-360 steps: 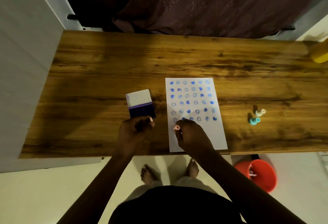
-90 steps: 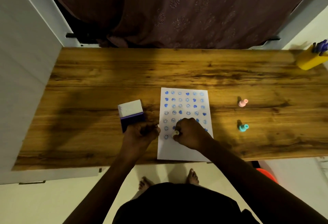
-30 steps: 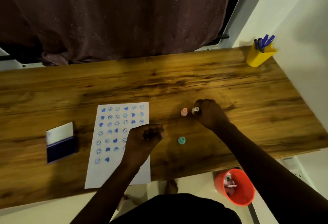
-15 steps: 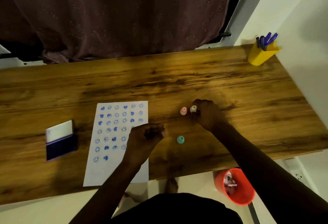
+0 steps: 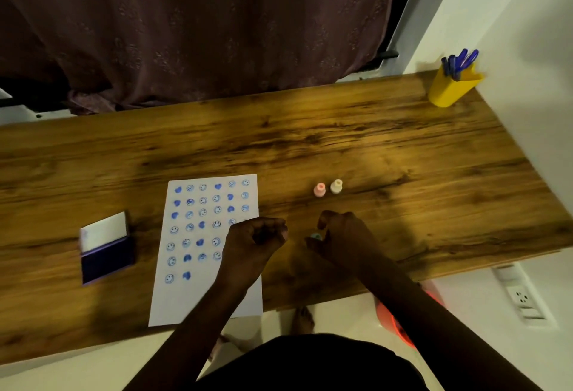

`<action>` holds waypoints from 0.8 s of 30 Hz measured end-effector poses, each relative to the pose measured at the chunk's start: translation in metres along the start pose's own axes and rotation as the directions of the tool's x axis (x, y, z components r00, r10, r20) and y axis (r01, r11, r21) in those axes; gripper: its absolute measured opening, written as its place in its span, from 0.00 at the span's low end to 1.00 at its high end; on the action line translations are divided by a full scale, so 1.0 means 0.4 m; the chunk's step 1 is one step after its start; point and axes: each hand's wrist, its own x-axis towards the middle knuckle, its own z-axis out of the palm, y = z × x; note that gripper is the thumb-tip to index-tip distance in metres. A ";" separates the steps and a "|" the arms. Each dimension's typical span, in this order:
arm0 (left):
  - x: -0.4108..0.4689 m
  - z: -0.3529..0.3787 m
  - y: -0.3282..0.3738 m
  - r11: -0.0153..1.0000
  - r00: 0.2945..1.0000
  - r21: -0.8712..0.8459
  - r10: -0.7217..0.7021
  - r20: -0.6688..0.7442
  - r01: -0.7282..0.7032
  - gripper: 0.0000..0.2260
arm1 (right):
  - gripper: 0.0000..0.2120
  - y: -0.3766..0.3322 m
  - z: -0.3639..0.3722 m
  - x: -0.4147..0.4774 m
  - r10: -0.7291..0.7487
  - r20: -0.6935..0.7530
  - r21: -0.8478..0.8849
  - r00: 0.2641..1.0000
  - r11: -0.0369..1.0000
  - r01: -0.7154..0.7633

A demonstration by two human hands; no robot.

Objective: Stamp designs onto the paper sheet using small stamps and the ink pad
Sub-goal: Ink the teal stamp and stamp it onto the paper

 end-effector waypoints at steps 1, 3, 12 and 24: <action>-0.002 -0.003 -0.001 1.000 1.000 0.001 0.002 0.013 -0.002 0.09 | 0.19 -0.004 0.008 0.002 0.003 0.023 -0.014 1.000 1.000 -0.003; -0.006 -0.009 -0.002 1.000 1.000 0.003 0.002 0.031 -0.002 0.10 | 0.15 -0.011 0.020 0.004 0.005 0.037 -0.035 0.999 0.999 -0.004; -0.020 -0.072 0.010 0.996 0.997 -0.079 0.045 0.055 -0.040 0.18 | 0.11 -0.105 -0.020 0.025 0.074 -0.044 0.414 0.996 0.909 -0.049; -0.050 -0.231 0.001 0.971 0.993 -0.211 0.118 0.010 -0.113 0.22 | 0.12 -0.330 -0.021 0.016 0.027 0.289 0.794 0.957 0.552 -0.255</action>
